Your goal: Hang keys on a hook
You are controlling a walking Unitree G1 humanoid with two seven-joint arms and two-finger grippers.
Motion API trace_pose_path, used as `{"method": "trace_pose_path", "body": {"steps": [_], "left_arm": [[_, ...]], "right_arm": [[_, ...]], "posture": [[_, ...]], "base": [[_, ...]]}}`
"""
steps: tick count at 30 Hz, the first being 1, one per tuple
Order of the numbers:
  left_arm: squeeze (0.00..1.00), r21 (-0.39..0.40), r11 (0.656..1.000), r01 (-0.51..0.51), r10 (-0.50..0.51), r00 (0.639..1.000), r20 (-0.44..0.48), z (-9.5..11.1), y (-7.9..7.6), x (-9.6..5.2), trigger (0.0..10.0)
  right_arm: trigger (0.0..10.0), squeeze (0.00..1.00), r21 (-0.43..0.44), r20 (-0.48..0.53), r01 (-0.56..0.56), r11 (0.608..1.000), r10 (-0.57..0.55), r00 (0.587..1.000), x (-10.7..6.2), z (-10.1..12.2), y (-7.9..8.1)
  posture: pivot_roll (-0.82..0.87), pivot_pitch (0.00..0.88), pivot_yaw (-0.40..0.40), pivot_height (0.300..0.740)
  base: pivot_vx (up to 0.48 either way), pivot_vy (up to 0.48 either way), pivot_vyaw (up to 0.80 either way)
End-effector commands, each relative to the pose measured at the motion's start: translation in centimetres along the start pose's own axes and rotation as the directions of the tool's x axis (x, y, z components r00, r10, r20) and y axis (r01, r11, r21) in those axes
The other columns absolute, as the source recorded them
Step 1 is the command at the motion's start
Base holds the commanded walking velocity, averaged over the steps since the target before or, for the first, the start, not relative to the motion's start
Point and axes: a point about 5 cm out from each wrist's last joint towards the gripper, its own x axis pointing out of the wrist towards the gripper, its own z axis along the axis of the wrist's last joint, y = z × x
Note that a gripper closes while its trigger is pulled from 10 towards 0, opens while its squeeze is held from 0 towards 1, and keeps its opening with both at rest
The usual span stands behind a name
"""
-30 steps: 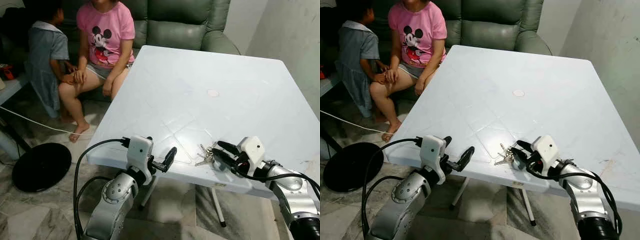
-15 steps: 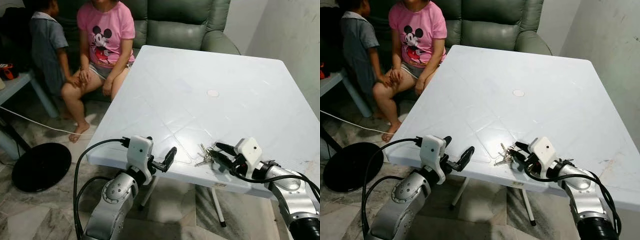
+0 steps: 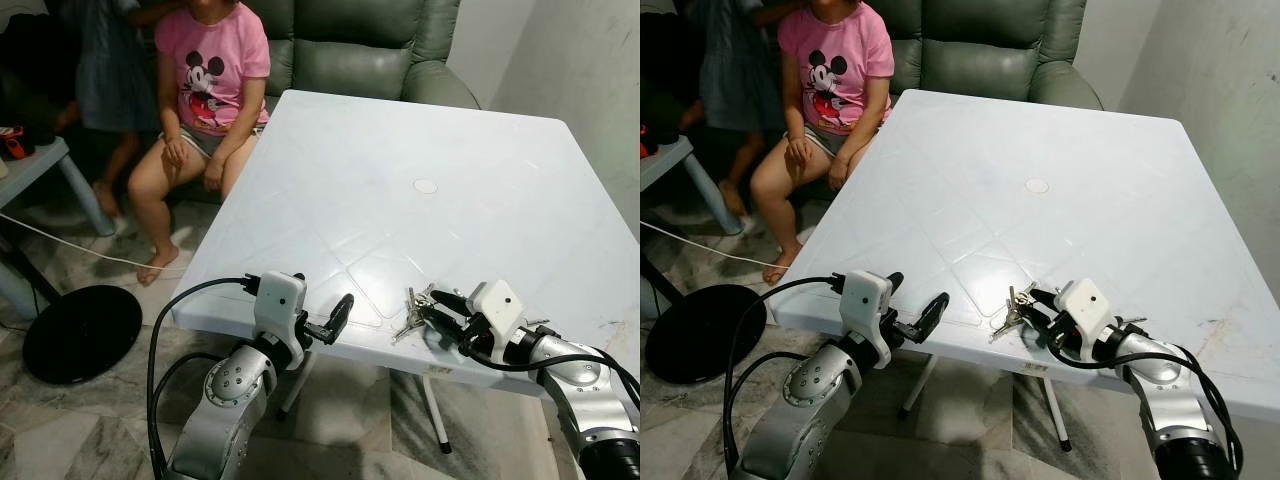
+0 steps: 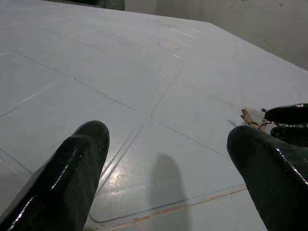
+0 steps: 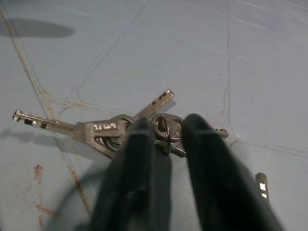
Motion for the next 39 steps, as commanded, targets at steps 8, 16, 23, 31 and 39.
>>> {"method": "trace_pose_path", "body": {"steps": [8,16,23,31,39], "left_arm": [[0.00,0.007,1.000,0.004,-0.004,1.000,0.010,0.3,-0.2,0.1,10.0],[0.00,0.006,1.000,0.004,-0.004,1.000,0.009,0.3,-0.1,0.1,10.0],[0.00,0.007,1.000,0.002,-0.002,1.000,0.010,0.4,-0.1,0.1,10.0],[0.00,0.008,1.000,-0.003,0.003,1.000,0.011,0.4,-0.1,0.0,10.0],[0.00,0.021,0.999,-0.037,0.036,0.999,0.021,0.5,0.6,0.0,10.0]], "right_arm": [[2.1,0.00,-0.022,-0.003,0.001,1.000,-0.002,1.000,-0.2,0.2,-0.1],[10.0,0.00,-0.021,-0.012,0.002,1.000,-0.002,1.000,-0.1,0.1,0.0],[6.9,0.00,-0.008,-0.014,-0.006,1.000,0.006,1.000,0.1,0.1,0.1],[0.0,0.00,0.024,0.037,-0.003,1.000,0.003,0.999,0.0,0.6,0.0],[0.0,0.00,0.176,0.237,0.086,0.981,-0.127,0.963,0.4,3.2,-1.3]], "posture": [[0.01,0.087,-0.054,0.740],[0.01,0.087,-0.055,0.740],[0.01,0.088,-0.056,0.740],[0.01,0.088,-0.059,0.740],[0.02,0.084,-0.057,0.740]], "base": [[0.000,0.000,0.00],[0.000,0.000,0.00],[0.000,0.000,0.00],[0.000,0.000,0.00],[0.000,0.000,0.00]]}}
